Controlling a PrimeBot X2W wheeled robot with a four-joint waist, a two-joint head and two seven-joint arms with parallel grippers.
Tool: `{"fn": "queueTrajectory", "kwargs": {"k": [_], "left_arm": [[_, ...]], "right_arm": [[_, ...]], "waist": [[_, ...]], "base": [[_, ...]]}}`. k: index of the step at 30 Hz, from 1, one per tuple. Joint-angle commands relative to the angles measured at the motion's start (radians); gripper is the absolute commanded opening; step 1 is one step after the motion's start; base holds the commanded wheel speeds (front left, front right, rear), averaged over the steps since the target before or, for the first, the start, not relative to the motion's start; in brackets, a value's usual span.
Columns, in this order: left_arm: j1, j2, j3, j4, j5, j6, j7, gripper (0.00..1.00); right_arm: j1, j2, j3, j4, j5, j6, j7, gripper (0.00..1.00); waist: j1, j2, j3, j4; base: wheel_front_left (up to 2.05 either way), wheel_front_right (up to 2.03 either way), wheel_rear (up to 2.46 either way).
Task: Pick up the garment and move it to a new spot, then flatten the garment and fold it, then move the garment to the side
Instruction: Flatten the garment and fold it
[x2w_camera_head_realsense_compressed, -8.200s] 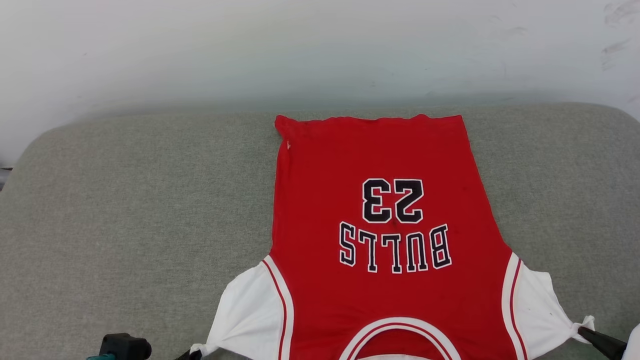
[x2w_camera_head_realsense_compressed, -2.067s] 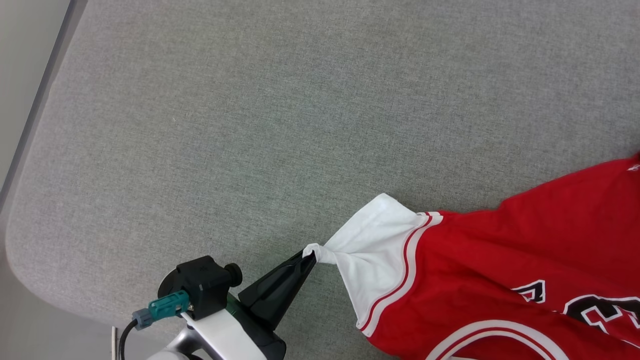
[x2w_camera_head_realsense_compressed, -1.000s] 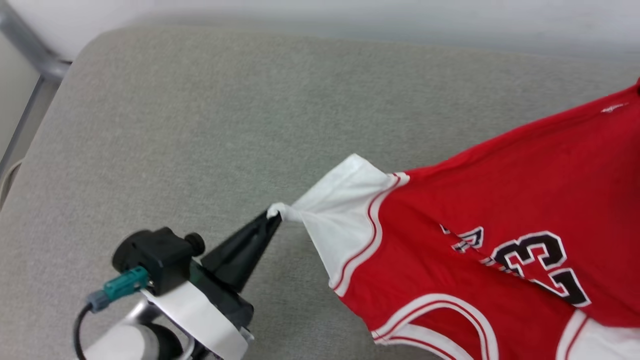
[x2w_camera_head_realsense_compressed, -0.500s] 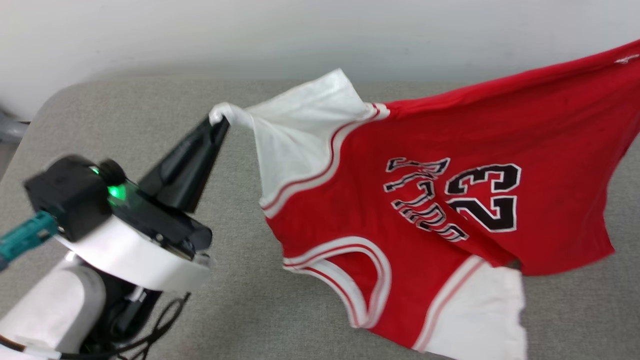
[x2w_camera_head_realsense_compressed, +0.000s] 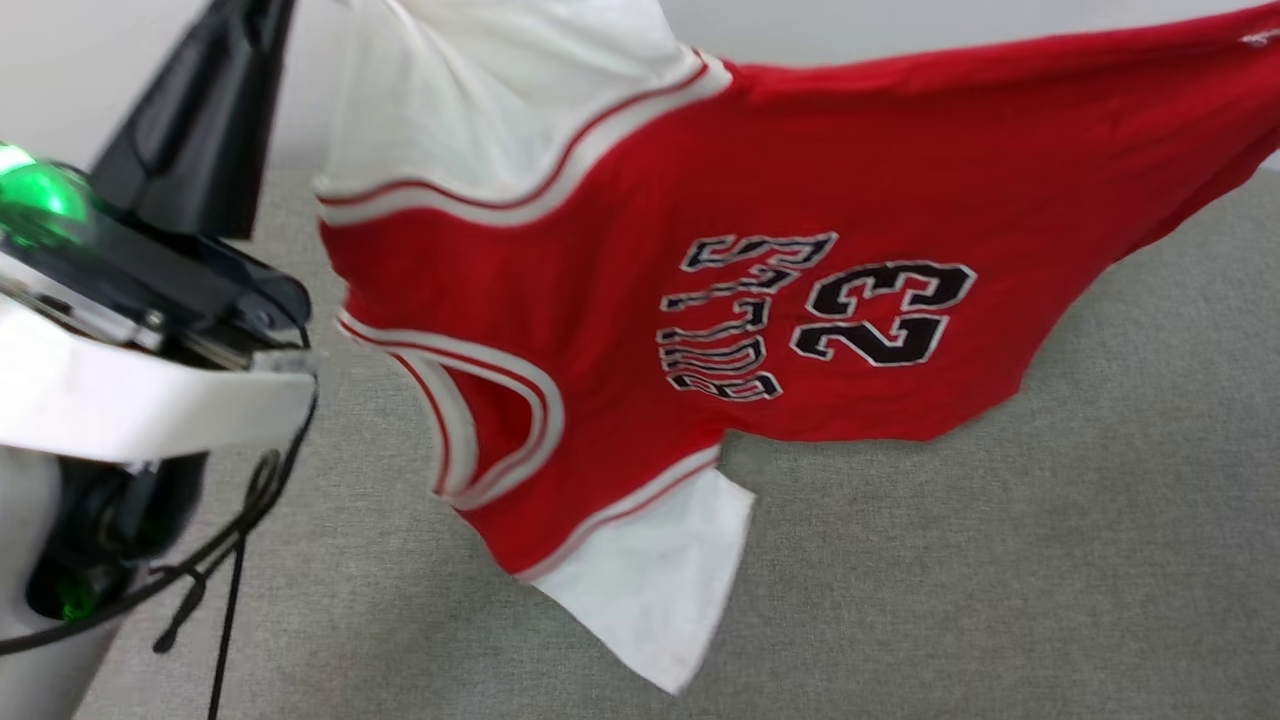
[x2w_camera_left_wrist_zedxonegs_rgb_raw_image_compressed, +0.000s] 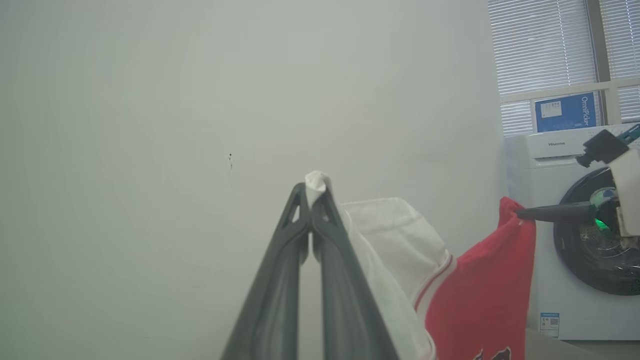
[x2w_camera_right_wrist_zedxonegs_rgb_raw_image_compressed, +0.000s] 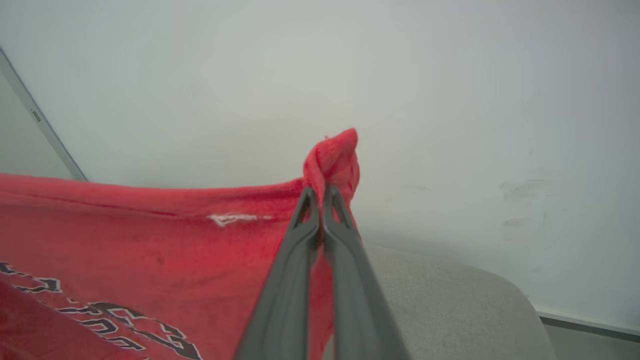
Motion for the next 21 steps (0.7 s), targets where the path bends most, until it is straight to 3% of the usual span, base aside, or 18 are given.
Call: {"fn": "queueTrajectory", "kwargs": {"k": [1, 15, 18, 21], "left_arm": [[-0.021, 0.004, 0.01, -0.003, -0.002, 0.007, 0.002, 0.0], [-0.242, 0.047, 0.073, -0.017, 0.027, 0.034, 0.079, 0.0], [-0.327, 0.071, 0.066, -0.005, 0.045, 0.013, 0.116, 0.0], [-0.428, 0.107, 0.045, 0.034, 0.069, -0.038, 0.162, 0.0]], "right_arm": [[-0.015, 0.009, -0.009, -0.01, -0.01, -0.001, -0.002, 0.0], [-0.074, 0.082, -0.091, -0.109, -0.026, -0.001, 0.017, 0.0], [-0.121, 0.093, -0.102, -0.117, -0.036, -0.001, 0.022, 0.0], [-0.192, 0.099, -0.102, -0.101, -0.058, -0.001, 0.013, 0.0]], "waist": [[0.0001, 0.0, 0.003, -0.003], [0.0001, 0.0, 0.114, -0.03], [0.0001, 0.0, 0.173, -0.036], [0.0001, 0.0, 0.241, -0.044]], "base": [[0.0, 0.0, 0.0], [0.0, 0.0, 0.0], [0.0, 0.0, 0.0], [0.0, 0.0, 0.0]]}}
